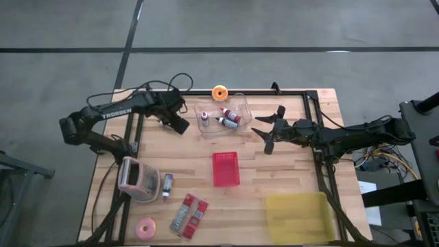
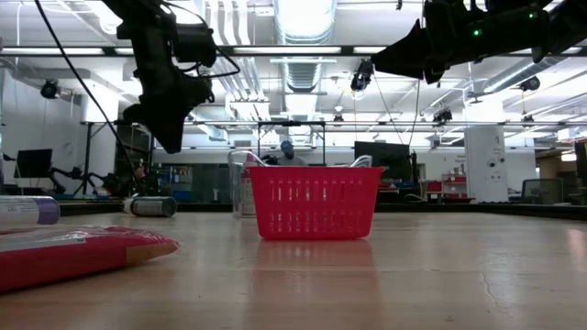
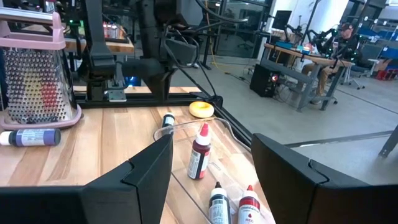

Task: Pick & Place Food Item
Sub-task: Put the black food coloring bottle into the transparent bin

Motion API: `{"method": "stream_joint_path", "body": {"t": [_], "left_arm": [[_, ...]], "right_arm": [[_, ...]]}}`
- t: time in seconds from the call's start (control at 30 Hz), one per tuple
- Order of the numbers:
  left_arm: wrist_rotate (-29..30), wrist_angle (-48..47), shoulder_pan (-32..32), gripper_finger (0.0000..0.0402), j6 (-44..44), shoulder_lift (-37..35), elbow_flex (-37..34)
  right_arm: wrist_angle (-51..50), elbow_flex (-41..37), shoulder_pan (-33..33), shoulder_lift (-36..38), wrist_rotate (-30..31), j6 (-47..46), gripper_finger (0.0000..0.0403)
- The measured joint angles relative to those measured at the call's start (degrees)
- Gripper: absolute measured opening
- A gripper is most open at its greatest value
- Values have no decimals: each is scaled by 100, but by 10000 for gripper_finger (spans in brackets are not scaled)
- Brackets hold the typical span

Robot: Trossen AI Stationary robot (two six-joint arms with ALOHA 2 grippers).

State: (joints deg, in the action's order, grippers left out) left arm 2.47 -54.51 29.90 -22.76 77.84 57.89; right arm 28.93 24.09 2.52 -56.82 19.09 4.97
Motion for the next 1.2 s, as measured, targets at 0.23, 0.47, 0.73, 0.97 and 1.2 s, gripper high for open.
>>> {"method": "stream_joint_path", "body": {"t": [0.23,0.47,0.73,0.97,1.2], "left_arm": [[112,-84,163,219,154,0,0],[140,-241,294,253,1920,36,-7],[148,-270,447,253,2203,430,-190],[257,-230,454,254,3071,797,-352],[499,36,454,254,3600,962,-385]], "right_arm": [[0,-1,-1,4,0,11,215],[0,0,-1,4,0,0,215],[-2,-1,-1,4,0,3,215],[-2,1,-1,4,0,6,215],[-2,1,-1,2,0,7,215]]}}
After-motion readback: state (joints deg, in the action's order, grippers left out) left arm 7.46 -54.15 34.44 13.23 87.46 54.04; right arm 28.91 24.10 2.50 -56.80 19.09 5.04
